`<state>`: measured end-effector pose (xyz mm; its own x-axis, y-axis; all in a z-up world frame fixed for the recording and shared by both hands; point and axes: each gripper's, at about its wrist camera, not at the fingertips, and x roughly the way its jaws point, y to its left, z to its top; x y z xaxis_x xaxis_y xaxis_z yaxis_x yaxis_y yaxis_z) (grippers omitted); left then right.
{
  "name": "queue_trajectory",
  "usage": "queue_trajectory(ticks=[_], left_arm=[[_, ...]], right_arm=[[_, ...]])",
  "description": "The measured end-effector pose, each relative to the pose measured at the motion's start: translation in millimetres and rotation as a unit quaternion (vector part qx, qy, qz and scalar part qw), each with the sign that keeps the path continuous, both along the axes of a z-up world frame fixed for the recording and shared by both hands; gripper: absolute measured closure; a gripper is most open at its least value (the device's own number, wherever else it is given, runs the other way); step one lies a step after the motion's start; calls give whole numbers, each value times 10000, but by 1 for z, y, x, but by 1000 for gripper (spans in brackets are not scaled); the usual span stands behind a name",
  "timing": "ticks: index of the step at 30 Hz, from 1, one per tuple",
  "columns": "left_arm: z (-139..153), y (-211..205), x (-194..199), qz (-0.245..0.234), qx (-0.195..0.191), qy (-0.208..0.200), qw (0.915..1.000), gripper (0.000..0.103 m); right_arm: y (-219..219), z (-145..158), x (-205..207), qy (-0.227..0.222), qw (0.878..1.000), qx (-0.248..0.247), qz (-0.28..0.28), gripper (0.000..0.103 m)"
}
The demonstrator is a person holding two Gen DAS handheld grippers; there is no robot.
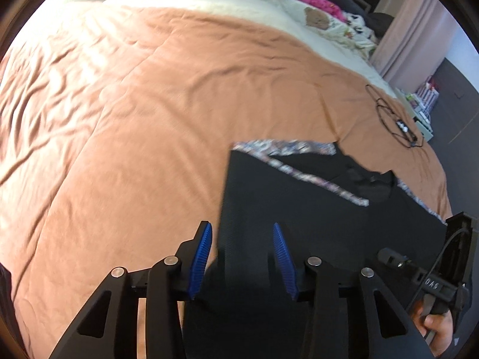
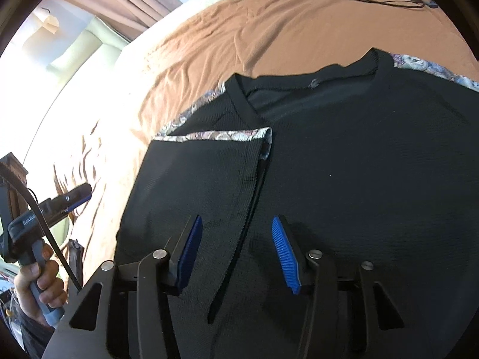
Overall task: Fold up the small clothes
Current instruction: 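Lift the side edge with the left gripper and fold it over the body, then open the left gripper and release the folded side onto the shirt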
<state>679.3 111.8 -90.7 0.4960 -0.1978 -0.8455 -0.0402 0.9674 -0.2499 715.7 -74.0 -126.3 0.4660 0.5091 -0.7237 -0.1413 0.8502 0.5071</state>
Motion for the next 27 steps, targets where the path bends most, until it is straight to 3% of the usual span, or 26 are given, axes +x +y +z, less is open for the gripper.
queue_trajectory(ticks=[4,14,21,24,27], left_arm=[[-19,16,-3,42,-10,206,9998,66],[-49,31,-18,-213,-29,495,9985,67],[-63,24,-27,-435,-113,571,9974,67],[-68,21,-26,-480,-101,605,9970,80],[-67,23,-26,-427,-132,541,9975,90]], right_arm=[[9,-7,3,43,10000,-77,11,57],[30,-14,17,37,9996,-278,-70,57],[45,-19,24,5,9987,-493,-159,80],[47,-21,25,34,9986,-508,-145,97],[44,-19,23,-9,9986,-498,-181,100]])
